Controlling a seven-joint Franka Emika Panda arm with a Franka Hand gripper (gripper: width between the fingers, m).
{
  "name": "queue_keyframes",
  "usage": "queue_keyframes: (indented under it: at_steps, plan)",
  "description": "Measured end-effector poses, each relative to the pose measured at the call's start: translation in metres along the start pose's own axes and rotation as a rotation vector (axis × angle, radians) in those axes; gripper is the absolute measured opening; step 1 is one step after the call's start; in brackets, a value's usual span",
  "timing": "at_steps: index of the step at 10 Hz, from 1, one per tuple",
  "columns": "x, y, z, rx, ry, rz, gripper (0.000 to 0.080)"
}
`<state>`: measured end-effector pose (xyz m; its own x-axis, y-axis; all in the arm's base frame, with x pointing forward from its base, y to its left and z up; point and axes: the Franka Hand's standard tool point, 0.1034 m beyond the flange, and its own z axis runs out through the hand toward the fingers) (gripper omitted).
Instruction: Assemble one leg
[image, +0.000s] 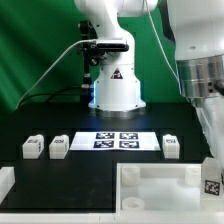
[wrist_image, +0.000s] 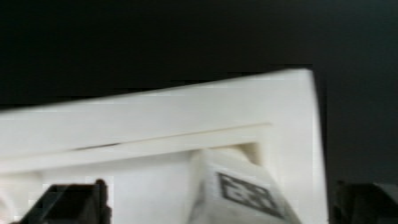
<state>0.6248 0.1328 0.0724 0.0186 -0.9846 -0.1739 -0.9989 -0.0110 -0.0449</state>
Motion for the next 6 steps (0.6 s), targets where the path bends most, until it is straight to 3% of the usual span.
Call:
queue_keyframes:
  at_steps: [4,5,6]
  plan:
    - [0.004,0.000,0.000,-0.005,0.003,-0.373,0.0649]
    - [0.014,0.000,-0.003,-0.076,0.024,-0.588,0.0649]
    - [0.015,-0.008,-0.007,-0.111,0.059,-0.753,0.0649]
